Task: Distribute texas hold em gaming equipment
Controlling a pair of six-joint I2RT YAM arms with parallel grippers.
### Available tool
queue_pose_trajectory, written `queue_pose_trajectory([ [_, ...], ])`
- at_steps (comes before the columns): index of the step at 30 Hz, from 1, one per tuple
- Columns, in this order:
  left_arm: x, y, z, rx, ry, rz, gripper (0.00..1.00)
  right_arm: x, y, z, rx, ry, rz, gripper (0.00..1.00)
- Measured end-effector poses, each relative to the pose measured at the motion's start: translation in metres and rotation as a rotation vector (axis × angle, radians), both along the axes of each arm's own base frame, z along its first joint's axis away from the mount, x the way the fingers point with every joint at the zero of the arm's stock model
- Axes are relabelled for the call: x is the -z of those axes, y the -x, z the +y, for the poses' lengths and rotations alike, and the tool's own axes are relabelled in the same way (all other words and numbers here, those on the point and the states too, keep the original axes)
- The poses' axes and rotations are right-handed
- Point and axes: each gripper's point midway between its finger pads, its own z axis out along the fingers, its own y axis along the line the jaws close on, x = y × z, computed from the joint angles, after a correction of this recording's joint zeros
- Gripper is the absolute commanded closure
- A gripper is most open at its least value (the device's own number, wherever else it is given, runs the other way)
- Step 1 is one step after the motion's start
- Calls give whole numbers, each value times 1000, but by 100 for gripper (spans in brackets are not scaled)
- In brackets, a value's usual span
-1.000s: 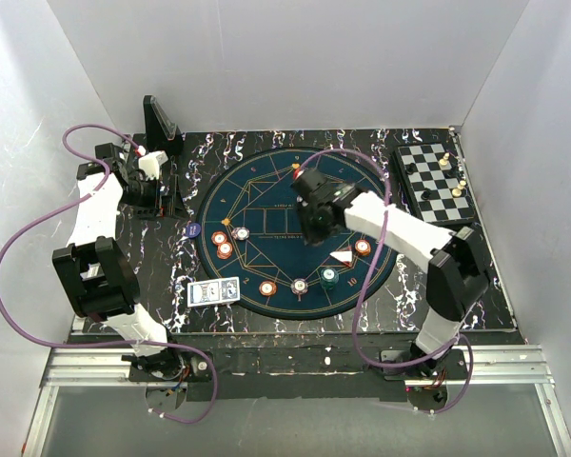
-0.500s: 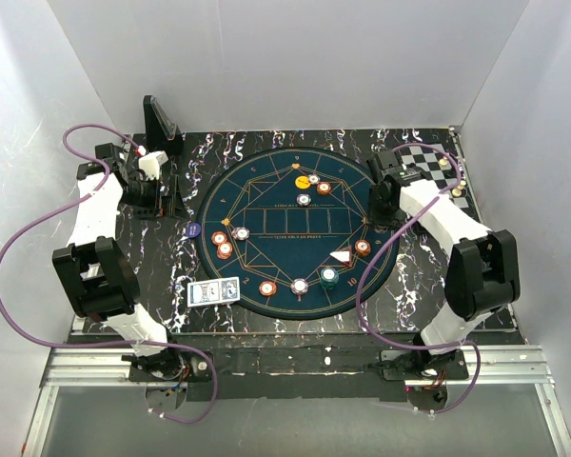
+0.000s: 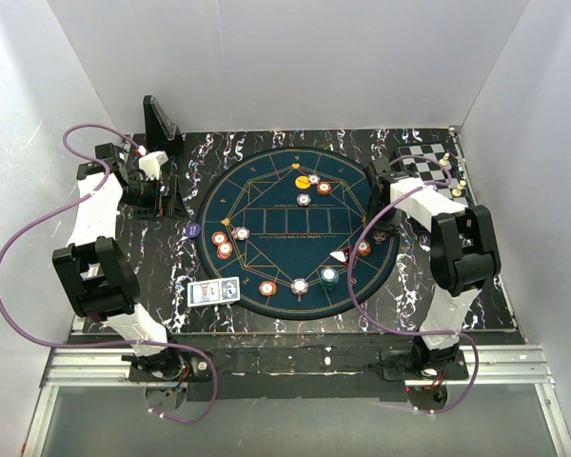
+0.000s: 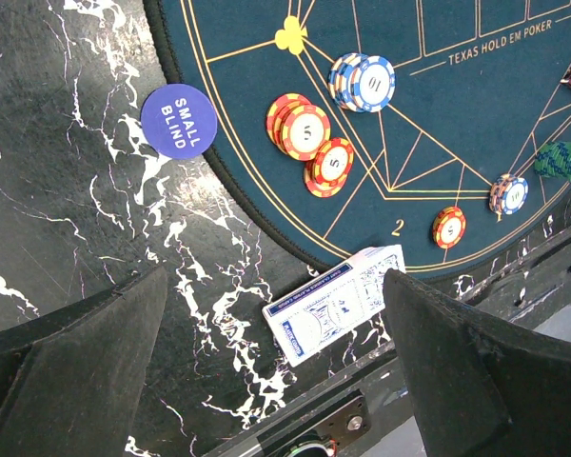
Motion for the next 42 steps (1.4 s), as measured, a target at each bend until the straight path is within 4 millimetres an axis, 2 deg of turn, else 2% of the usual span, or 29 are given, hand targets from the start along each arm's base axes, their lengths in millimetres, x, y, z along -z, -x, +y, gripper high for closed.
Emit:
queue_pose_trajectory([
  [2, 0, 0, 0, 3, 1, -2, 2, 8, -1, -1, 14, 1, 9, 69],
  [3, 0, 0, 0, 4, 2, -2, 2, 12, 0, -2, 21, 1, 19, 66],
  [7, -1, 0, -2, 9, 11, -4, 2, 22, 3, -1, 40, -2, 40, 40],
  [8, -1, 1, -2, 10, 12, 0, 2, 22, 3, 0, 42, -7, 40, 36],
  [15, -1, 5, -4, 12, 19, 13, 2, 18, 5, -4, 51, -13, 31, 25],
  [19, -1, 5, -4, 10, 22, 15, 2, -1, 5, -2, 46, -29, -11, 19],
  [24, -2, 5, -4, 8, 24, 16, 2, -52, 6, 7, 15, -59, -127, 16],
  [28, -2, 5, -4, 6, 25, 16, 2, -91, 12, 36, -76, -92, -220, 15],
  [31, -2, 4, -5, 2, 27, 18, 2, -103, 36, 75, -204, -125, -226, 13],
  [35, -2, 4, -6, -2, 37, 19, 2, -100, 77, 126, -385, -164, -175, 11],
  [37, -2, 4, -7, -3, 41, 20, 2, -96, 97, 145, -454, -173, -145, 11],
  [39, -2, 4, -7, -3, 45, 18, 2, -90, 112, 157, -498, -170, -113, 10],
  [42, -3, 4, -8, -5, 48, 18, 2, -78, 121, 164, -525, -155, -78, 9],
])
